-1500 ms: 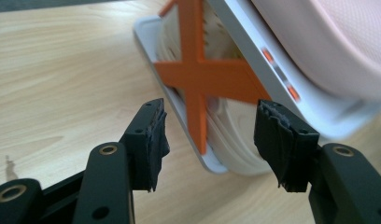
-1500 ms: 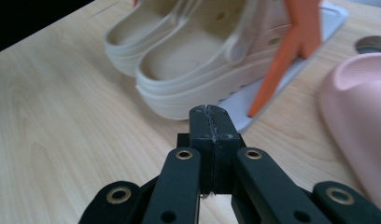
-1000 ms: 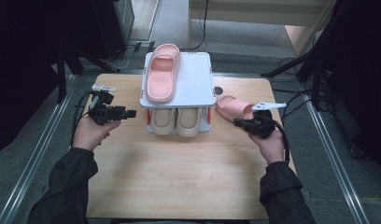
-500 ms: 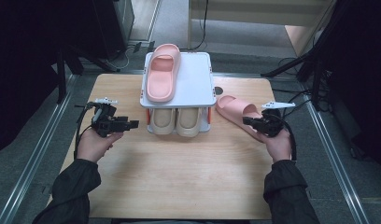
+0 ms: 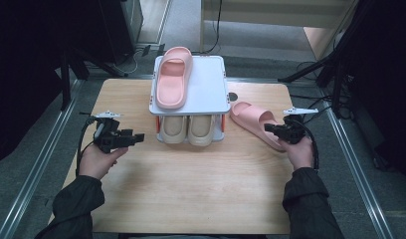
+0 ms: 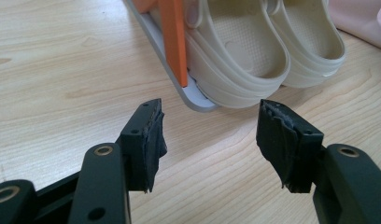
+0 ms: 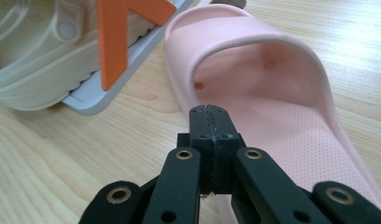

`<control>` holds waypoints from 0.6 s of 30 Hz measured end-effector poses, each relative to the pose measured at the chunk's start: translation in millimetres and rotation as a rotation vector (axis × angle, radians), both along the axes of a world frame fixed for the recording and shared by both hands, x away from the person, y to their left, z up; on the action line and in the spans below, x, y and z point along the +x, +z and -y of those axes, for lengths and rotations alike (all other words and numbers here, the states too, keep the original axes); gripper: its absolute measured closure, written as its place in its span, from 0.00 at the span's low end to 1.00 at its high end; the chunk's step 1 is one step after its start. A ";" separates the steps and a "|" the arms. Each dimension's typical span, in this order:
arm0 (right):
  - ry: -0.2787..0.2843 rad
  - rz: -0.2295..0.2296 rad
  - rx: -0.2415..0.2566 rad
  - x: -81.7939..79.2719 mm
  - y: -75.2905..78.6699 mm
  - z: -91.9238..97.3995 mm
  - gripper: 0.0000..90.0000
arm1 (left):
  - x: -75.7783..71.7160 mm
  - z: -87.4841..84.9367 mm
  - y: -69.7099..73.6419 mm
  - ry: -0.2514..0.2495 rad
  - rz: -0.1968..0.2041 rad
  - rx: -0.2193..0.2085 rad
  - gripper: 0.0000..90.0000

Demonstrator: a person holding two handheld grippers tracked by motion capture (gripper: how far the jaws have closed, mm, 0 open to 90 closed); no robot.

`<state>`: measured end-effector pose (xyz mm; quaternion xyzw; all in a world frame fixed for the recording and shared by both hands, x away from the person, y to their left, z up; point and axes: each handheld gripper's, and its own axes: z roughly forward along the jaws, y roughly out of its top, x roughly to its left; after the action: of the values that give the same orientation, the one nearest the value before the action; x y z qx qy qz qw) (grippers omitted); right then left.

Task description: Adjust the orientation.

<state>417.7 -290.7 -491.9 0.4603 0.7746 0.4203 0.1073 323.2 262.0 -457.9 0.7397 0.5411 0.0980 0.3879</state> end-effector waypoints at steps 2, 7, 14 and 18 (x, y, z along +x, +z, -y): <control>-0.013 -0.014 0.001 4.4 -3.8 1.0 1.00 | -2.1 -2.0 -0.5 0.001 0.004 -0.003 0.46; -0.038 -0.040 -0.025 13.0 -13.8 0.3 1.00 | -4.8 -3.8 -4.5 0.009 -0.004 0.001 0.45; -0.019 -0.065 -0.048 17.0 -18.2 -8.5 1.00 | -9.9 -3.8 -9.8 0.004 -0.004 -0.001 0.45; -0.016 -0.074 -0.040 17.8 -19.5 -11.4 1.00 | -12.6 -3.2 -10.3 0.013 0.007 0.012 0.46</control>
<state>435.5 -279.3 -511.4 0.4792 0.7827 0.3864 0.0913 310.6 265.2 -468.2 0.7382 0.5438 0.1063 0.3847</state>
